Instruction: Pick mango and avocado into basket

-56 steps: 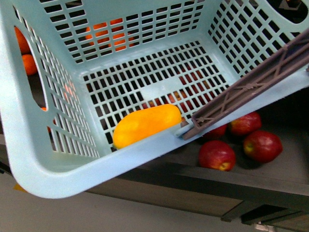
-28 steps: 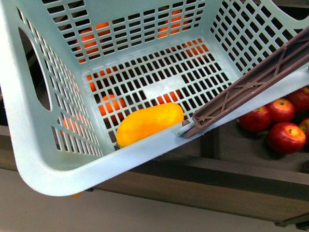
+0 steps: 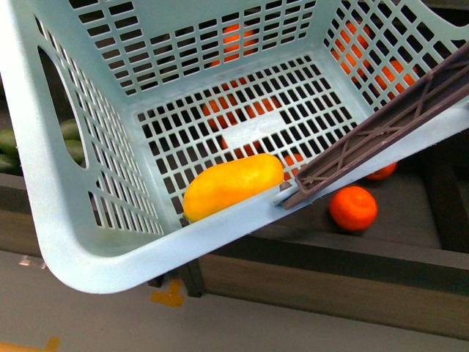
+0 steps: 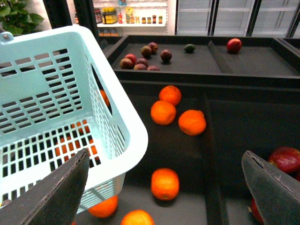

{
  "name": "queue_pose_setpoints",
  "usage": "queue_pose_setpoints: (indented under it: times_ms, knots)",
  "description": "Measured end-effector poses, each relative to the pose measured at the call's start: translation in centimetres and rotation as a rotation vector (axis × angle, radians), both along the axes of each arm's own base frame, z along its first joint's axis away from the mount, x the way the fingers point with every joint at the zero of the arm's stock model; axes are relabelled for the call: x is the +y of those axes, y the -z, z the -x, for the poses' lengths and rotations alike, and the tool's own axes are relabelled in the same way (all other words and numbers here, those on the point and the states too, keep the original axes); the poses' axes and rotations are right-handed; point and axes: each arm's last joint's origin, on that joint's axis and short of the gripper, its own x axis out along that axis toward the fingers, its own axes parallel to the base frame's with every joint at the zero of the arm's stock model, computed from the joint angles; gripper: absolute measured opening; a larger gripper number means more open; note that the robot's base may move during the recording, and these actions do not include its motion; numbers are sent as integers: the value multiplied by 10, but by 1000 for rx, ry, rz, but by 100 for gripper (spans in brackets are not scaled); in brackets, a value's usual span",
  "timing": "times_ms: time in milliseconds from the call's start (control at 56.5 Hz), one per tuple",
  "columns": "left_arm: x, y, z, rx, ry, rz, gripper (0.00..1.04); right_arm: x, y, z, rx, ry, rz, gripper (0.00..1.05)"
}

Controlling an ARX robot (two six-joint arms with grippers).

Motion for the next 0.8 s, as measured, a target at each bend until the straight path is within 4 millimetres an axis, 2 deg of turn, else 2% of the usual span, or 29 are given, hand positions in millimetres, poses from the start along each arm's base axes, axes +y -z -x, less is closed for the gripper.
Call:
queue_pose_setpoints:
  times_ms: [797]
  knots:
    - [0, 0, 0, 0, -5, -3, 18, 0, 1, 0, 3, -1, 0, 96]
